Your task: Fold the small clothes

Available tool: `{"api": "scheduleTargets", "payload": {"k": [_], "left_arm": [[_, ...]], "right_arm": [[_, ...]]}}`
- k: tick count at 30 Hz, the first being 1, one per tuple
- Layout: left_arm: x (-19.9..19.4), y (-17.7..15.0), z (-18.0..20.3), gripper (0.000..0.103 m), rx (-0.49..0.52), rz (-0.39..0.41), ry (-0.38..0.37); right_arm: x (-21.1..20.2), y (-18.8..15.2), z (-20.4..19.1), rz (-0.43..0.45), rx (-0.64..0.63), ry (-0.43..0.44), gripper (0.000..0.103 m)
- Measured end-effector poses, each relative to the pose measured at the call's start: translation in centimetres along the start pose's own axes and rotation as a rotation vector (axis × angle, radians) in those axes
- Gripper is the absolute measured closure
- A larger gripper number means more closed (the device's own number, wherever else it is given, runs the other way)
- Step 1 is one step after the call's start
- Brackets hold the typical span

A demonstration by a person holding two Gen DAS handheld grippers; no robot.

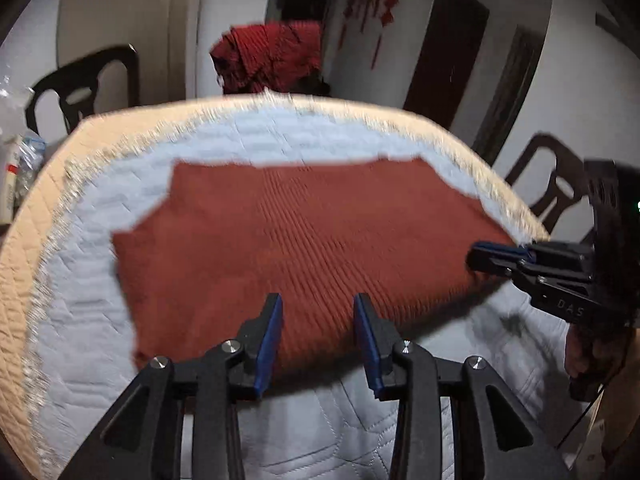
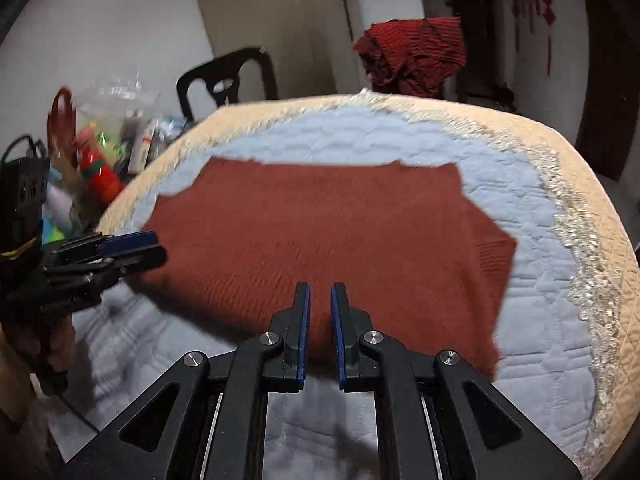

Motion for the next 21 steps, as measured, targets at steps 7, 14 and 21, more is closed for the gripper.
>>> {"api": "scheduleTargets", "payload": {"k": [7, 14, 21], "left_arm": [[-1.0, -0.4, 1.2, 0.064, -0.028, 0.014, -0.023], [1.6, -0.7, 3.3, 0.063, 0.014, -0.017, -0.009], [-0.6, -0.6, 2.2, 0.063, -0.006, 0.029, -0.002]], "right_arm": [[-0.3, -0.4, -0.2, 0.002, 0.02, 0.014, 0.089], [1.0, -1.0, -2.8, -0.009, -0.004, 0.065, 0.087], [-1.1, -1.2, -0.2, 0.032, 0.044, 0.031, 0.087]]}}
Point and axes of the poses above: each gripper's, at about its wrist camera, not at the fingertips, and x roughly the way its jaws point, z to its right, y to its top, the point moved 9 cm from there along x, roughly the way its jaws point, and after that the axes turned 2 degrees about -x, right-handed, at the moved point
